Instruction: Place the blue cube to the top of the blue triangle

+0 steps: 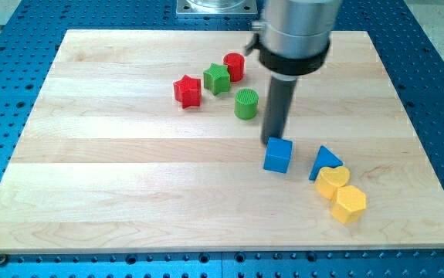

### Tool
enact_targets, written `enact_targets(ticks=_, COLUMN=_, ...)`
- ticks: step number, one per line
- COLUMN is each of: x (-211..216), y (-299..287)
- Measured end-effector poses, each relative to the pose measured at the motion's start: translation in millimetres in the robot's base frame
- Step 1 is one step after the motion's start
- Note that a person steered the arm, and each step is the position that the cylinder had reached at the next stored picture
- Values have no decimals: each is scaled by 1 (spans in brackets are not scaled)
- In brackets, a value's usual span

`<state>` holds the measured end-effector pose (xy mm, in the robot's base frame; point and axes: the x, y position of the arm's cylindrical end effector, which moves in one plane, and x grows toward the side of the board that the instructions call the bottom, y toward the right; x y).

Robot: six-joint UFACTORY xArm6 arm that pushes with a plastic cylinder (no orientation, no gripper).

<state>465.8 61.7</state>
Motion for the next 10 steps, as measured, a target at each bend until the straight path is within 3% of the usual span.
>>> enact_targets(ticks=2, x=28, y=-43)
enact_targets(ticks=5, x=58, y=-16)
enact_targets(ticks=7, x=18, y=13)
enact_targets(ticks=10, x=26, y=-15)
